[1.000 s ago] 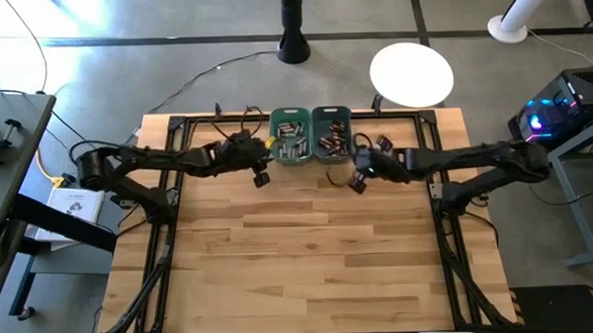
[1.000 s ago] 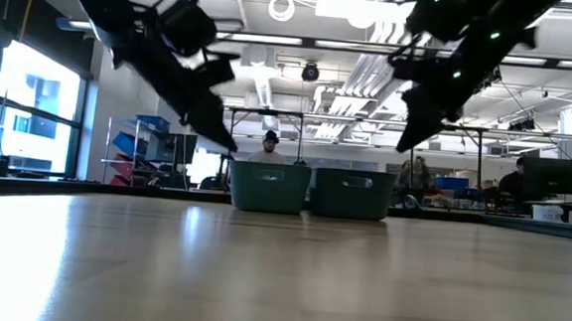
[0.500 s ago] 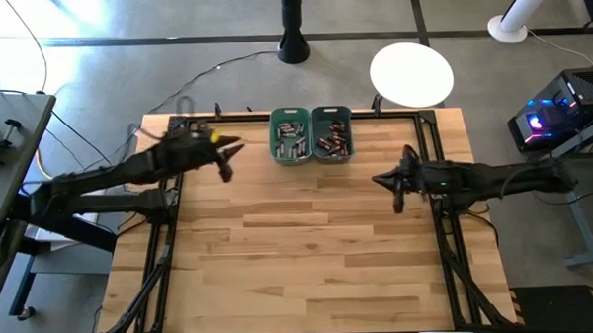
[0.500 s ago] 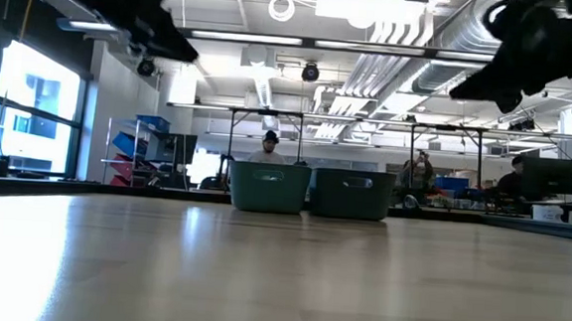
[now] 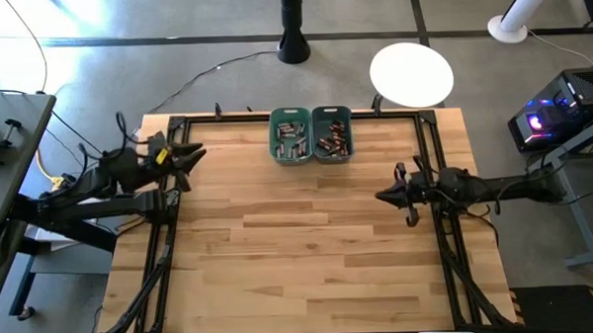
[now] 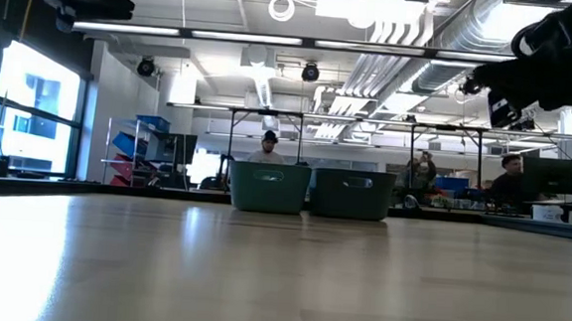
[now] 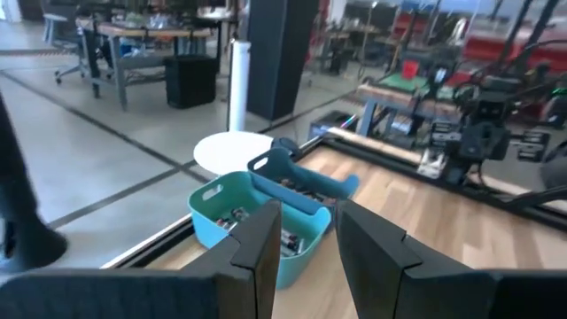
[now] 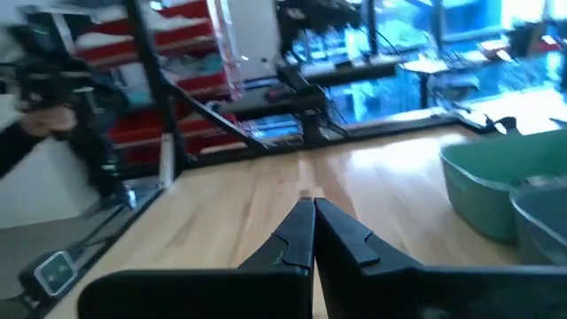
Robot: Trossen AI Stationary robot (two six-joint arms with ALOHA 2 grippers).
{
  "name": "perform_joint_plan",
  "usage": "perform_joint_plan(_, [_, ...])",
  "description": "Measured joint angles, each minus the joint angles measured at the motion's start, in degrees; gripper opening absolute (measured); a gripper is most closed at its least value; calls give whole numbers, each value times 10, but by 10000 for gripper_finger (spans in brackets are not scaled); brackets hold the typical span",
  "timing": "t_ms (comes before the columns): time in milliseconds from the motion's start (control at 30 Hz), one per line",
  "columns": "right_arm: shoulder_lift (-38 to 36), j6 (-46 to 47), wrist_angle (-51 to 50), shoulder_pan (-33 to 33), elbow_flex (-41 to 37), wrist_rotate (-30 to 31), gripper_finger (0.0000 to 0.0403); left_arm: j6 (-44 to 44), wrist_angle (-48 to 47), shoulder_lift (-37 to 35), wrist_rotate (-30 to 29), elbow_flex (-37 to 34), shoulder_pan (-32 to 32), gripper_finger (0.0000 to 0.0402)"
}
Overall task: Sort batteries
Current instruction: Return to Home Position
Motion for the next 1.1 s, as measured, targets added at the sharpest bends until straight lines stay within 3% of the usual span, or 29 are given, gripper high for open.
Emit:
perform_joint_plan(133, [-1, -26, 25, -19, -1, -92, 2, -16, 14, -56, 0, -53, -7, 101])
perform_joint_plan(200, [-1, -27, 25, -32, -1, -108, 2, -28, 25, -80, 1, -84, -7, 101])
perform_joint_plan(400, [0, -54, 25, -53, -1, -111, 2, -34, 65, -143, 7, -161, -7, 101])
perform_joint_plan(667, [0, -58, 30, -47, -1, -113, 2, 8, 76, -141, 25, -168, -7, 101])
perform_joint_plan(833, [0, -61, 32, -46, -1, -114, 2, 19, 180, -141, 82, -237, -11, 101])
perform_joint_plan(967, [0, -57, 43, -46, -1, -114, 2, 44, 315, -142, 85, -321, -21, 101])
perform_joint_plan(1100, [0, -69, 43, -46, -1, -113, 2, 63, 310, -138, 83, -321, -25, 101])
